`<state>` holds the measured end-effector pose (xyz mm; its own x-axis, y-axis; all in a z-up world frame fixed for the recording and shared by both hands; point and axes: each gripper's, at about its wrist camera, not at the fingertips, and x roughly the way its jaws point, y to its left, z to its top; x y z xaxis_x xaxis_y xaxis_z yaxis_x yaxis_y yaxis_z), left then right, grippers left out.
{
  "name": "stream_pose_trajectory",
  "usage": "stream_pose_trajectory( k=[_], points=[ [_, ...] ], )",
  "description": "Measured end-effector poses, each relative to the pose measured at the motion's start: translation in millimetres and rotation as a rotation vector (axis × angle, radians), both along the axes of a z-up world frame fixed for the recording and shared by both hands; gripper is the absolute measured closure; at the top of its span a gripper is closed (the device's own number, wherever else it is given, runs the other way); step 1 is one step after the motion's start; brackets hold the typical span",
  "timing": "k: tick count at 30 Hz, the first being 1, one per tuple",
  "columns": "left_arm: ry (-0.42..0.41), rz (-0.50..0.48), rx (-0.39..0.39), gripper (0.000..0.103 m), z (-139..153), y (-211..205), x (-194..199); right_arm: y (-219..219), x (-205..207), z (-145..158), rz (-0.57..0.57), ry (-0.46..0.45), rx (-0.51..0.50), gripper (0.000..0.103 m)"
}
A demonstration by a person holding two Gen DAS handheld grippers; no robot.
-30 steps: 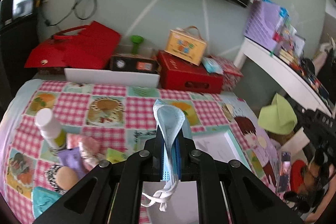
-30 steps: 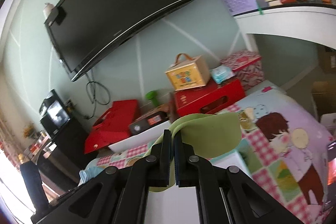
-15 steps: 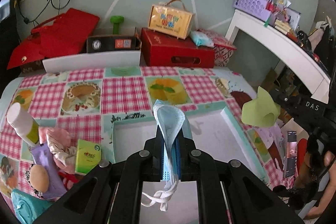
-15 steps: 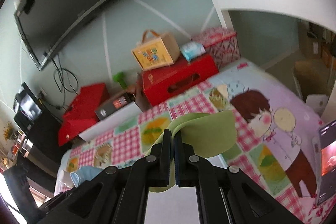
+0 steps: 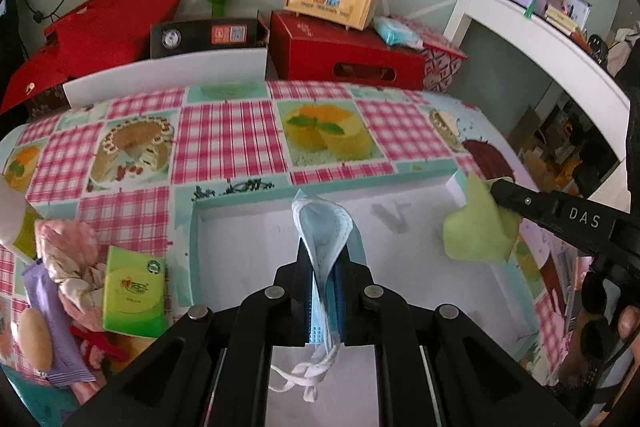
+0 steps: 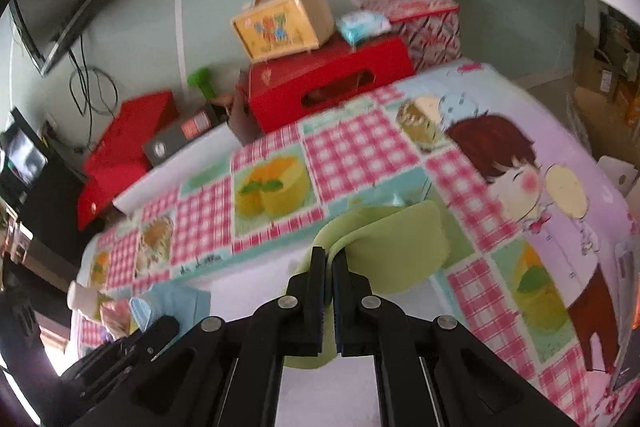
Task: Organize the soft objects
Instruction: 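Lower the mask into the white tray with the left tool while the right tool drops the green cloth there, then withdraw both open tools from the white tray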
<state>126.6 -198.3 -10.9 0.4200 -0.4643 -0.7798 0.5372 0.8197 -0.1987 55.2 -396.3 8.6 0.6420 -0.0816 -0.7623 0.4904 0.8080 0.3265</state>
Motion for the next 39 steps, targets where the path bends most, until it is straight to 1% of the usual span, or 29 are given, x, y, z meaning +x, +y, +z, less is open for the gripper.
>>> stream_pose_trajectory(
  k=[1, 2, 5, 8, 12, 14, 15, 16, 17, 18, 21, 23, 24, 25, 26, 28, 30, 31, 32, 33, 34, 35, 36, 37, 38, 39],
  points=[
    [0.011, 0.003, 0.012, 0.094, -5.2, -1.7, 1.4, 1.0, 2.5, -3.8, 0.003, 0.022, -0.002, 0.099],
    [0.018, 0.004, 0.018, 0.094, -8.2, -2.5, 1.8, 1.6, 3.7, -6.9, 0.006, 0.038, -0.002, 0.097],
    [0.040, 0.010, 0.039, 0.094, -17.4, -4.4, 4.3, 2.0, 6.1, -13.8, 0.009, 0.077, 0.002, 0.096],
    [0.060, 0.009, 0.050, 0.093, -22.6, -5.5, 5.4, 2.3, 7.9, -19.0, 0.010, 0.106, 0.011, 0.096],
    [0.066, 0.013, 0.065, 0.091, -23.4, -6.8, 5.3, 4.3, 7.4, -16.9, 0.007, 0.119, -0.008, 0.096],
    [0.065, 0.016, 0.065, 0.083, -20.7, -6.0, 4.7, 5.4, 5.7, -11.8, 0.004, 0.118, -0.027, 0.096],
    [0.064, 0.019, 0.063, 0.069, -18.9, -5.1, 4.3, 5.7, 5.0, -9.0, 0.002, 0.118, -0.038, 0.096],
    [0.062, 0.023, 0.060, 0.051, -16.7, -4.2, 4.0, 6.4, 3.9, -5.9, -0.001, 0.117, -0.052, 0.096],
    [0.056, 0.030, 0.056, 0.045, -13.6, -2.6, 3.5, 6.8, 3.2, -3.0, -0.002, 0.115, -0.062, 0.096],
    [0.045, 0.036, 0.049, 0.042, -9.5, -0.9, 2.7, 7.3, 2.3, 0.3, -0.001, 0.110, -0.072, 0.096],
    [0.024, 0.039, 0.042, 0.041, -1.0, 1.9, 1.6, 8.4, 0.2, 7.1, -0.001, 0.101, -0.086, 0.096],
    [0.016, 0.045, 0.037, 0.038, 3.4, 4.3, 1.2, 9.2, -0.3, 9.5, -0.003, 0.103, -0.098, 0.095],
    [0.014, 0.048, 0.034, 0.035, 5.3, 5.6, 1.1, 9.5, -0.6, 10.2, -0.004, 0.103, -0.102, 0.092],
    [0.012, 0.051, 0.030, 0.035, 7.2, 7.1, 1.2, 10.0, -0.8, 11.1, -0.006, 0.100, -0.108, 0.084],
    [0.010, 0.054, 0.027, 0.035, 8.4, 8.3, 1.4, 10.5, -1.0, 12.4, -0.008, 0.099, -0.115, 0.074],
    [0.006, 0.069, 0.025, 0.034, 10.8, 12.2, 2.3, 11.3, -1.1, 14.1, -0.009, 0.096, -0.128, 0.064],
    [0.006, 0.087, 0.022, 0.033, 11.7, 15.8, 3.8, 12.6, -0.7, 15.4, -0.004, 0.096, -0.135, 0.061],
    [0.006, 0.102, 0.020, 0.029, 12.1, 18.3, 5.0, 13.0, -0.5, 15.4, -0.002, 0.096, -0.137, 0.057],
    [0.006, 0.126, 0.020, 0.026, 12.5, 21.9, 6.8, 13.5, -0.5, 15.1, -0.001, 0.097, -0.139, 0.049],
    [0.004, 0.149, 0.021, 0.020, 12.8, 25.3, 8.3, 14.2, 0.0, 15.0, 0.001, 0.099, -0.144, 0.045],
    [0.000, 0.174, 0.020, 0.020, 13.2, 29.2, 10.1, 15.0, 0.5, 15.0, 0.004, 0.100, -0.147, 0.035],
    [-0.003, 0.194, 0.018, 0.020, 13.5, 32.8, 12.0, 15.8, 0.8, 15.0, 0.008, 0.099, -0.150, 0.030],
    [-0.003, 0.212, 0.018, 0.019, 13.3, 35.9, 13.9, 16.8, 1.2, 15.1, 0.014, 0.097, -0.153, 0.028],
    [-0.003, 0.236, 0.017, 0.016, 13.1, 40.2, 16.3, 17.6, 1.8, 15.1, 0.018, 0.097, -0.156, 0.025],
    [-0.004, 0.253, 0.016, 0.013, 12.6, 43.3, 18.2, 18.3, 2.2, 14.5, 0.021, 0.098, -0.158, 0.019],
    [-0.006, 0.277, 0.020, 0.006, 12.0, 46.9, 20.0, 18.7, 2.6, 13.8, 0.023, 0.098, -0.162, 0.014]
  ],
)
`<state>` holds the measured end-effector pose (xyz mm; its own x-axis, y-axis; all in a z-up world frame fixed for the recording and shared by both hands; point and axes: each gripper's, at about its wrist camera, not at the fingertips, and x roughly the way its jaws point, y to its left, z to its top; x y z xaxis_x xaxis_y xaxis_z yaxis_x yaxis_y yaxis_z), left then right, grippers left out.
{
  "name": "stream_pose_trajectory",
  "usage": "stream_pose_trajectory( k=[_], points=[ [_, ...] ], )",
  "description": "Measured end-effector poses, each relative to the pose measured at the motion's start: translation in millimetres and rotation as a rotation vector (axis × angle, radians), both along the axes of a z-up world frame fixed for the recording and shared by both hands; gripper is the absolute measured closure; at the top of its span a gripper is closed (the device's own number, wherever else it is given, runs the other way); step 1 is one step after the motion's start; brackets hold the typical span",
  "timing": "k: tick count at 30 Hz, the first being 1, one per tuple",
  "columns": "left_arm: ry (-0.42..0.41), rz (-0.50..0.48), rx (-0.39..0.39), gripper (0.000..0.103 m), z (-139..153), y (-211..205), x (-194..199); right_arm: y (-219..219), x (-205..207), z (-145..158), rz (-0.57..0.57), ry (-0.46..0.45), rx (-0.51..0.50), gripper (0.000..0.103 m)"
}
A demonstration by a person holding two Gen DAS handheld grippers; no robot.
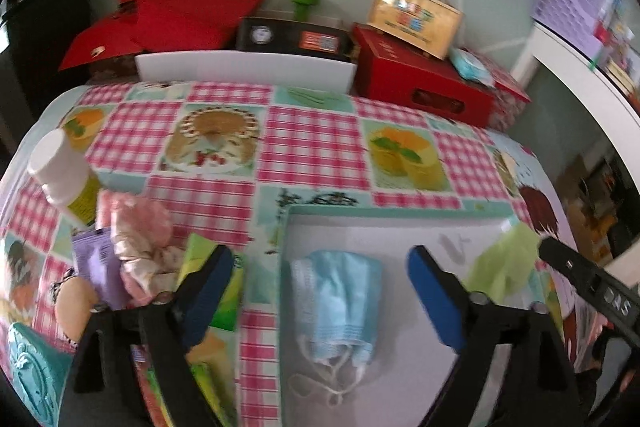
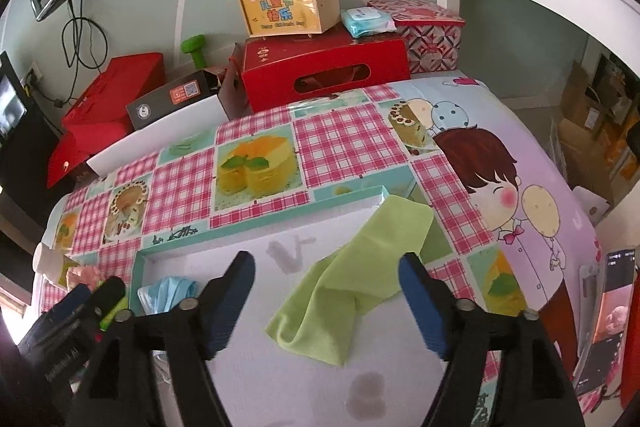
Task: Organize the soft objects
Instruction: 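Withdraw both open tools from the white tray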
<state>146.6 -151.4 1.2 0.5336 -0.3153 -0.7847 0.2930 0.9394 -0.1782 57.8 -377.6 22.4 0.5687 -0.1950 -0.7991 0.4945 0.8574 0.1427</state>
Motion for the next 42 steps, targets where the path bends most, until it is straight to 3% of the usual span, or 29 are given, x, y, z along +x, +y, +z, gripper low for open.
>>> stream_pose_trajectory(
  k=[1, 7, 16, 26, 30, 34, 42],
  points=[
    [-0.001, 0.020, 0.006, 0.003, -0.5, 3.1, 0.9, 0.4, 0.1, -1.0, -0.001, 0.000, -0.007, 0.000],
    [-0.009, 0.099, 0.015, 0.003, -0.1, 22.3, 7.7, -7.3, -2.7, -3.4, -0.047, 0.012, -0.011, 0.000],
    [-0.026, 0.131, -0.011, 0.003, 3.4, 34.1, 9.5, -10.0, -2.7, -6.2, -0.064, 0.020, -0.004, 0.000],
    [-0.030, 0.180, 0.028, 0.003, 8.4, 50.5, 13.7, -0.3, 2.1, -4.2, -0.023, 0.016, 0.000, 0.000],
    [0.004, 0.206, 0.034, 0.003, 7.8, 64.2, 17.9, 6.4, 6.4, -4.1, 0.004, 0.008, 0.041, 0.000],
    [0.040, 0.247, 0.008, 0.003, 7.8, 84.2, 21.7, 17.8, 11.8, -1.5, 0.042, -0.012, 0.070, 0.000],
    [0.027, 0.331, -0.035, 0.003, 21.3, 124.1, 22.6, 46.4, 20.7, 12.1, 0.106, -0.065, 0.014, 0.000]
  ],
)
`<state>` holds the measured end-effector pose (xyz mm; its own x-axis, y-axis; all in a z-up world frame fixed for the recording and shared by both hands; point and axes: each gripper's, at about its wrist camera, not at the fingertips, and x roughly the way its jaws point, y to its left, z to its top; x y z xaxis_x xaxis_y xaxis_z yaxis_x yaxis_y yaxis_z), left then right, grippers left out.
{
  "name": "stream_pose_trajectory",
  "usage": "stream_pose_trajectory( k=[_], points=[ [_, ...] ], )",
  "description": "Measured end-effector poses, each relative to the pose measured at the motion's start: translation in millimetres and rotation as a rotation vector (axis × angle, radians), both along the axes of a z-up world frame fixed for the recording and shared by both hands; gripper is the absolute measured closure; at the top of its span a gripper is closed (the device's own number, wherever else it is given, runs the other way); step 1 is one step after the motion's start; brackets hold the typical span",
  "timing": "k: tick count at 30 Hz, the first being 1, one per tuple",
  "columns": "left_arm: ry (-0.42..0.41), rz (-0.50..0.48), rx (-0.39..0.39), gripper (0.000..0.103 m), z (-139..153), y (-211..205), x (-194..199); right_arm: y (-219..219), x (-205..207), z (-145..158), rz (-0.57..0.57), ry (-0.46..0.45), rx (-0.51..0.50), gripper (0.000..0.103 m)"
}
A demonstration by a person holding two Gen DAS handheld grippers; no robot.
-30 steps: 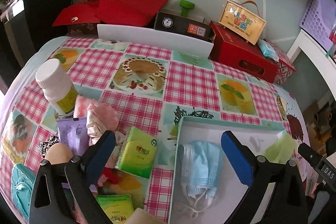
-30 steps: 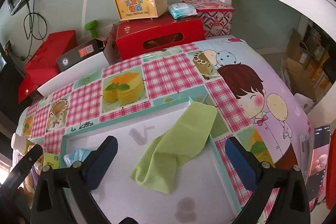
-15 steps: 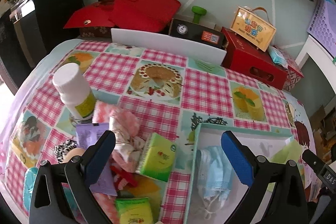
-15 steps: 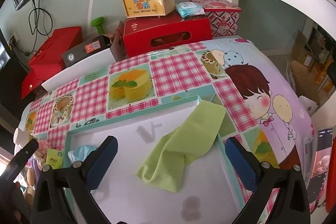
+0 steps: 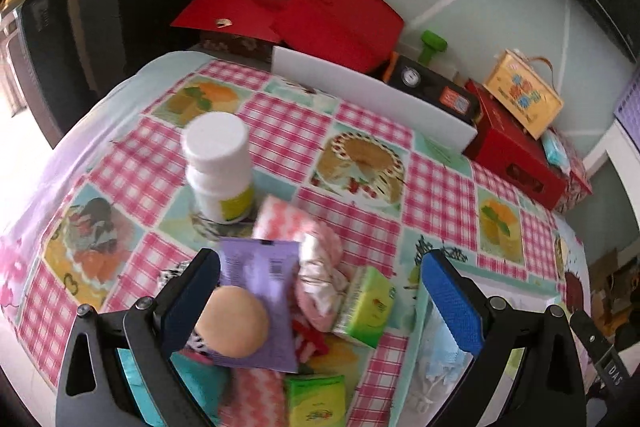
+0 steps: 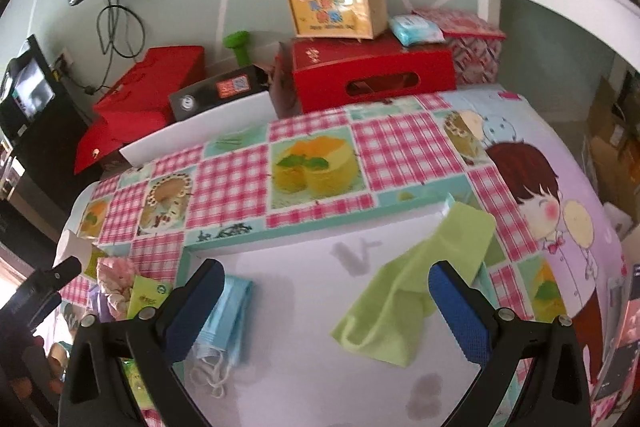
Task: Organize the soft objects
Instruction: 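Withdraw both open tools from the white tray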
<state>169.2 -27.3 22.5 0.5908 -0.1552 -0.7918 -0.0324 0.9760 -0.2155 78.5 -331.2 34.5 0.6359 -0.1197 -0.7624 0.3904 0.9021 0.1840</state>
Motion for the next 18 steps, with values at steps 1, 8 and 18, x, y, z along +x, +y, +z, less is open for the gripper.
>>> stream_pose_trajectory(
  k=[1, 8, 18],
  points=[
    [-0.003, 0.011, -0.003, 0.003, 1.7, 5.5, 0.1, 2.6, 0.9, 1.3, 0.008, -0.007, 0.000, 0.000],
    [-0.021, 0.112, -0.003, 0.003, 9.9, 43.2, -0.8, 31.4, 10.5, 5.6, 0.064, -0.013, -0.029, 0.000],
    [-0.018, 0.156, -0.026, 0.003, 13.6, 69.9, -3.7, 65.4, 18.5, 2.9, 0.110, 0.002, -0.108, 0.000]
  ],
)
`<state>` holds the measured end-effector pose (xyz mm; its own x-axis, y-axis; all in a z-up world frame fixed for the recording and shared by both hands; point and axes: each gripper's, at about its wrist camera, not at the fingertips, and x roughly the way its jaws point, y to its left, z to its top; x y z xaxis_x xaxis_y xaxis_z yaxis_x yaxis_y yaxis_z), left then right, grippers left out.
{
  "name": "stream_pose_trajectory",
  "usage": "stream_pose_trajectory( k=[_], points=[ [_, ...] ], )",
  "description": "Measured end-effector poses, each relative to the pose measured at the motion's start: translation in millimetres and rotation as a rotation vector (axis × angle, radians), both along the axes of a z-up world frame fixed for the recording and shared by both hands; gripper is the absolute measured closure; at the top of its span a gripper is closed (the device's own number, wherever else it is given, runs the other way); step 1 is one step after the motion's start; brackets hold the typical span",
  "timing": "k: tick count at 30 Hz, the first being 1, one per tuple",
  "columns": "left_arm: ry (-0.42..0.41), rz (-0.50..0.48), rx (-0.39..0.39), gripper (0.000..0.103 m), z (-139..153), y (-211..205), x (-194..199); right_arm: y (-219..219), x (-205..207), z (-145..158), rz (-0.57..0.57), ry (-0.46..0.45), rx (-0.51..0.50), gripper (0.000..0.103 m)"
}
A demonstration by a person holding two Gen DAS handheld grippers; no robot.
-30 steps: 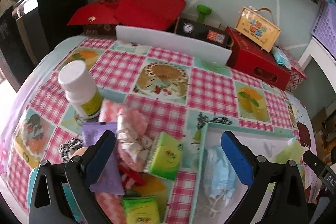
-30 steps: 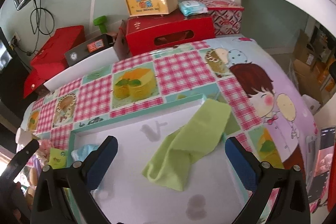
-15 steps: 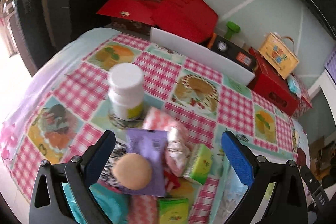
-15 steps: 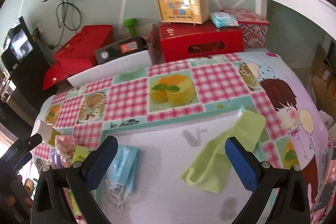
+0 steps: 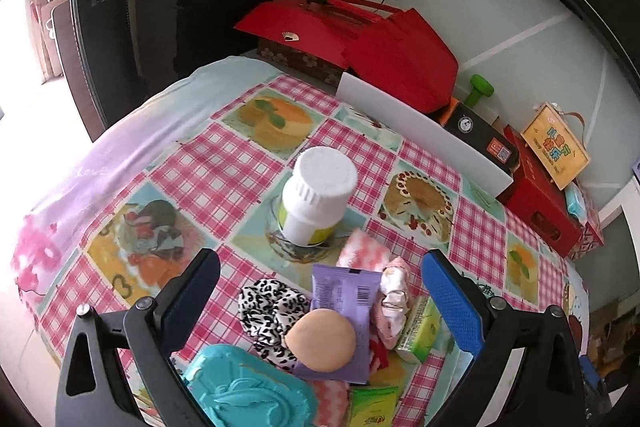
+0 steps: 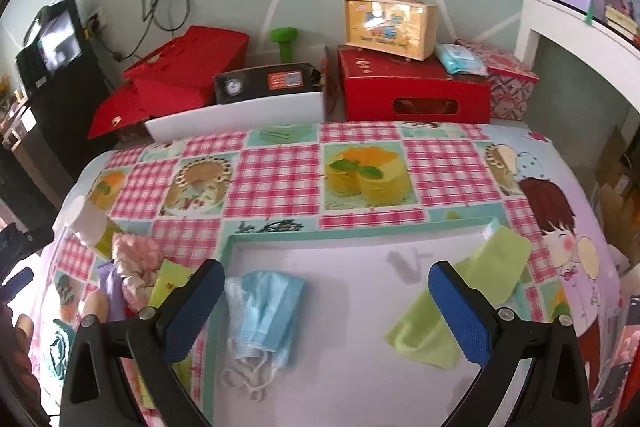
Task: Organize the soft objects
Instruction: 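Withdraw both open tools from the white tray, then move the left tool toward the beige makeup sponge and open it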
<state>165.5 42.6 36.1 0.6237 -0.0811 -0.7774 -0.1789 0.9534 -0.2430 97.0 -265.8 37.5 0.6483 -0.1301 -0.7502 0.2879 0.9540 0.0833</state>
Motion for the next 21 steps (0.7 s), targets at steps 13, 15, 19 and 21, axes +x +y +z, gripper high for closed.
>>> stream_pose_trajectory(
  k=[13, 15, 19, 21],
  points=[
    [0.025, 0.112, 0.012, 0.003, -4.7, 54.1, -3.8, 47.4, 17.0, -13.4, 0.089, 0.049, -0.061, 0.000],
    [0.027, 0.132, 0.007, 0.003, -5.8, 62.4, -4.0, 54.3, 19.5, -16.2, 0.113, 0.057, -0.049, 0.000],
    [0.032, 0.147, -0.005, 0.003, -8.0, 74.5, -4.4, 67.6, 25.1, -22.2, 0.142, 0.084, -0.048, 0.000],
    [0.029, 0.146, -0.008, 0.003, -8.4, 77.3, -5.2, 76.0, 27.9, -25.5, 0.163, 0.098, -0.047, 0.000]
  ],
)
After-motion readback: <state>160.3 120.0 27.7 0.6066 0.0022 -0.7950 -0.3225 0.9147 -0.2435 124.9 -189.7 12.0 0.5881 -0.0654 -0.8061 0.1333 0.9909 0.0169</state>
